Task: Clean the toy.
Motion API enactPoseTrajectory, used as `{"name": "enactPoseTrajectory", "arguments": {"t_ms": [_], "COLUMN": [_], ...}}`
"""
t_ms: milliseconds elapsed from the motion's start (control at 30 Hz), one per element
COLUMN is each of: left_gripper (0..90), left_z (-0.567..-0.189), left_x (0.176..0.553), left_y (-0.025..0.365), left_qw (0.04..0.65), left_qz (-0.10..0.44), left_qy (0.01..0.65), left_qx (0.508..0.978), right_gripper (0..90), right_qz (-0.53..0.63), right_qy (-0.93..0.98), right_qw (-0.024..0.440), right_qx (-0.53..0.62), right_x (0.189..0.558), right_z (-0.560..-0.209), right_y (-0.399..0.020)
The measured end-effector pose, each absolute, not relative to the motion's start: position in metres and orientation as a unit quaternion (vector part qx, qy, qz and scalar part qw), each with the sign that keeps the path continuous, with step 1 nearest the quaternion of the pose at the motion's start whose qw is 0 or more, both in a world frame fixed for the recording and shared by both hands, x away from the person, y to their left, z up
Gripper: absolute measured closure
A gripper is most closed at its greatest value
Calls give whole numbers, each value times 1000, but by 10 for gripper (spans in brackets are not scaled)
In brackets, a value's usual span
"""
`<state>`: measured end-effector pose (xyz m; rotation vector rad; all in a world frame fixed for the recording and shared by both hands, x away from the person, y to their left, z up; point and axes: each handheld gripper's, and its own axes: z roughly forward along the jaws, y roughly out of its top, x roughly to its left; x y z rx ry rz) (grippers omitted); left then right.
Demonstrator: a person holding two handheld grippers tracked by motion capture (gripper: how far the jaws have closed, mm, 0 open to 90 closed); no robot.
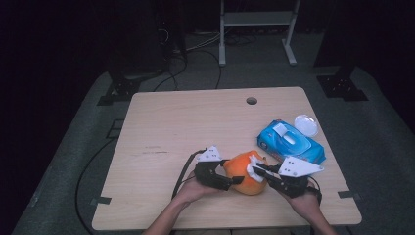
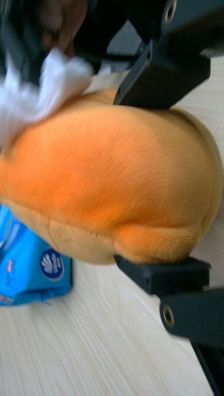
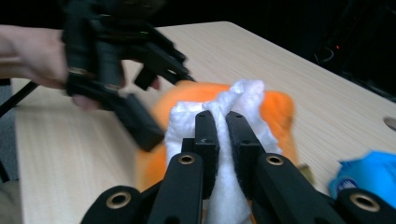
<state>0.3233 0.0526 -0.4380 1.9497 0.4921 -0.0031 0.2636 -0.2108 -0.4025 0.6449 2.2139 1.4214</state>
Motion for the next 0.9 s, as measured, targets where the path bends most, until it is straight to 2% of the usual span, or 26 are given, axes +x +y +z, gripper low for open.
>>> {"name": "enactPoseTrajectory", "arguments": {"t_ms": [67, 133, 300, 533, 667, 733, 833, 900], "left_gripper": [180, 169, 287, 321, 325, 307, 212, 118], "left_z": [-440, -443, -442, -440, -439, -439, -441, -443], "left_x": [325, 327, 323, 318, 317, 318, 322, 326], "left_y": [51, 46, 39, 38, 36, 35, 34, 33], "left_qw": [539, 540, 541, 535, 536, 540, 544, 542], "left_qz": [-3, -5, 24, 39, 38, 35, 25, 14], "left_qy": [200, 208, 218, 217, 215, 208, 212, 219], "left_qx": [818, 816, 812, 816, 816, 815, 811, 811], "right_gripper": [835, 835, 835, 835, 835, 835, 835, 835], "right_qz": [513, 518, 516, 503, 506, 508, 507, 506], "right_qy": [792, 788, 786, 807, 795, 790, 791, 792], "right_qw": [220, 215, 223, 228, 237, 237, 233, 233], "right_qx": [246, 255, 256, 211, 237, 247, 248, 249], "right_x": [267, 269, 265, 256, 266, 268, 268, 267], "right_z": [-404, -405, -406, -403, -402, -402, -403, -404], "right_y": [-219, -225, -225, -197, -215, -223, -227, -230]}}
